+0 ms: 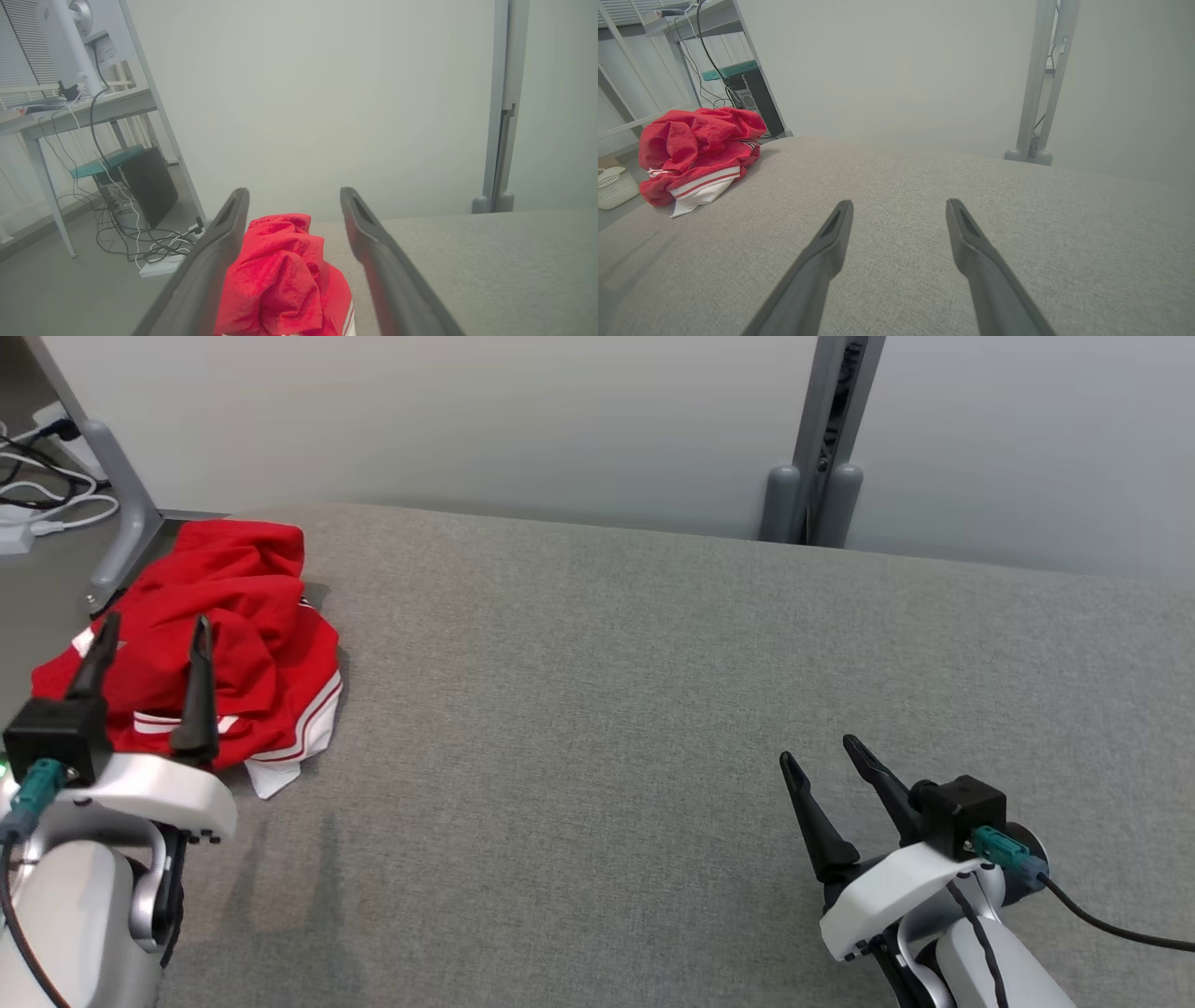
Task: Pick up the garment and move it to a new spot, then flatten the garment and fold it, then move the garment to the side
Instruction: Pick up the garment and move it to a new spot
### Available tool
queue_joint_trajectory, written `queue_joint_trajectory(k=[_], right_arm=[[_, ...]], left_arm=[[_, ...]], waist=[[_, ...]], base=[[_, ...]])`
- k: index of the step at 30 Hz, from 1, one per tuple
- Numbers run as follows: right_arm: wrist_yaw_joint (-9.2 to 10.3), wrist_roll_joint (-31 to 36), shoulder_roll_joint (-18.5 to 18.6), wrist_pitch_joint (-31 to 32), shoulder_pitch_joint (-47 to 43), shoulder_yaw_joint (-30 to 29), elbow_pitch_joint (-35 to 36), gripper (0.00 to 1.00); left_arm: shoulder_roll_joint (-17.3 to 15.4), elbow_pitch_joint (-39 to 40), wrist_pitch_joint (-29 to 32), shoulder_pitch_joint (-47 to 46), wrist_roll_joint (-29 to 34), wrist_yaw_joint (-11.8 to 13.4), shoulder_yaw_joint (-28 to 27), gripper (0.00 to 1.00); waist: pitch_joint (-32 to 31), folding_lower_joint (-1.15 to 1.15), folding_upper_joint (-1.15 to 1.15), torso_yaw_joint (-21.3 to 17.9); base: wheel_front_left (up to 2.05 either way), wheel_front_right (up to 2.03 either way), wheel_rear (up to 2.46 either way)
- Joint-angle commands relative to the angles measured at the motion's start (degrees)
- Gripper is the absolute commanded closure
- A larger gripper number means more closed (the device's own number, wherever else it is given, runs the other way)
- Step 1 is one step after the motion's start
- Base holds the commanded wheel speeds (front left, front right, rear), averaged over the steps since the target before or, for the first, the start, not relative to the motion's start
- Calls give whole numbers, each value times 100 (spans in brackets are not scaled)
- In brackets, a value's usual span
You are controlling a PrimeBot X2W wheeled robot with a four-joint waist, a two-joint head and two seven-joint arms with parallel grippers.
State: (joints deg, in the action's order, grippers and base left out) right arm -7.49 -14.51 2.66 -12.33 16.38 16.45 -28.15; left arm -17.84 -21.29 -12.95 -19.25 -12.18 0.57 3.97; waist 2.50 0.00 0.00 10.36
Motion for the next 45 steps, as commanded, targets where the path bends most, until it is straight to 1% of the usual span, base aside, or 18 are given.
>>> queue_joint_trajectory(k=[1, 8, 13, 17, 20, 31, 34, 38, 45], right_arm=[[-1, 20, 40, 25, 85, -22, 39, 0], [-1, 87, 39, 71, 205, 13, 123, 0], [-1, 150, 39, 105, 316, 13, 171, 0], [-1, 203, 41, 116, 382, 12, 205, 0], [-1, 207, 39, 134, 422, 19, 217, 0], [-1, 262, 41, 227, 550, 60, 262, 0], [-1, 272, 38, 213, 569, 63, 272, 0], [-1, 301, 42, 238, 612, 66, 295, 0], [-1, 328, 38, 242, 607, 35, 346, 0]], left_arm=[[-72, -113, 1, -239, -64, -59, -46, 0], [-401, -819, 121, -1062, -125, -289, -85, 0], [-596, -1466, 283, -1634, -226, -510, -33, 0], [-719, -2030, 419, -2061, -308, -651, 50, 0], [-778, -2479, 490, -2333, -346, -709, 137, 0], [-989, -3896, 707, -3039, -396, -799, 594, 0], [-1008, -4093, 770, -3155, -416, -800, 687, 0], [-1030, -4522, 1170, -3262, -452, -800, 948, 0], [-1095, -4936, 1634, -3336, -686, -801, 1109, 0]], waist=[[155, 0, 0, -153], [421, 0, 0, -397], [616, 0, 0, -498], [742, 0, 0, -573], [827, 0, 0, -622], [1098, 0, 0, -867], [1153, 0, 0, -906], [1254, 0, 0, -980], [1400, 0, 0, -1098]], base=[[0, 0, 0], [0, 0, 0], [0, 0, 0], [0, 0, 0], [0, 0, 0], [0, 0, 0], [0, 0, 0], [0, 0, 0], [0, 0, 0]])
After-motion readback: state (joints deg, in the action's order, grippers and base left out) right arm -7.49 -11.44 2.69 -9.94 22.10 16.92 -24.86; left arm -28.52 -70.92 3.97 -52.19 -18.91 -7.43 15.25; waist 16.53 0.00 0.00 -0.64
